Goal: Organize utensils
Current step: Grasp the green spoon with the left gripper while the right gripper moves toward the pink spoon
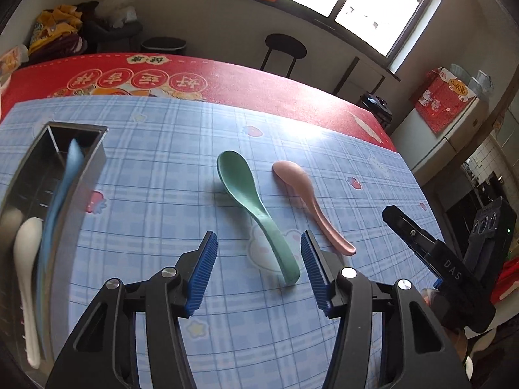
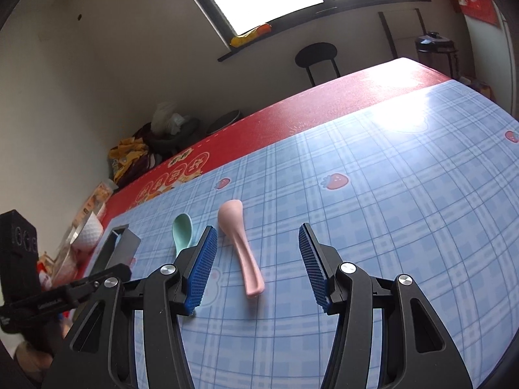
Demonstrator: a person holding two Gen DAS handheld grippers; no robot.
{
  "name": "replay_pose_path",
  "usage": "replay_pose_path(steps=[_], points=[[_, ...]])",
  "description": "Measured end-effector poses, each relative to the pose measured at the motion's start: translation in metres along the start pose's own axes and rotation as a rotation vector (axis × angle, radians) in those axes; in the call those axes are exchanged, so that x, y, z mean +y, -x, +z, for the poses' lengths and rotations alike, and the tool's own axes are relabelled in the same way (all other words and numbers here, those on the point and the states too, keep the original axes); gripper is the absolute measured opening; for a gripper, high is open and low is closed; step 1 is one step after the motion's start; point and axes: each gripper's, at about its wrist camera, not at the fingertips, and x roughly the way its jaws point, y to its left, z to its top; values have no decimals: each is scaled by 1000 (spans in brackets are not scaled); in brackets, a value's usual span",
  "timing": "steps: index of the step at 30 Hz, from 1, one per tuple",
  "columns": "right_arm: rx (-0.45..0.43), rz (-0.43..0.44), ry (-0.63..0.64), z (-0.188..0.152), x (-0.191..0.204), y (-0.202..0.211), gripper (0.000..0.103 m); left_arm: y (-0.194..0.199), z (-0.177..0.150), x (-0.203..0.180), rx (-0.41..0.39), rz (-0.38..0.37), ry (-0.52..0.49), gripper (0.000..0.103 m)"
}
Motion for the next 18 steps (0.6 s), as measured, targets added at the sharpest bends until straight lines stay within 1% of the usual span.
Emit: replay_pose_path(steps=[5,9,12,15,18], points=[[3,4,-20,0,-3,0,51,-29,1,-2,49,-22,44,50],[9,14,-37,0,-4,-2,51,-40,1,-3,70,-22,51,43],[11,11,-43,0,-5,-2,51,-45,3,-3,74,-14,57,40],[1,6,-65,0,-9,0,51,-50,5,-2,79,-9,69,30],[5,14,-88,0,-13,-1,51,-54,5,-1,73,-5,69,27]])
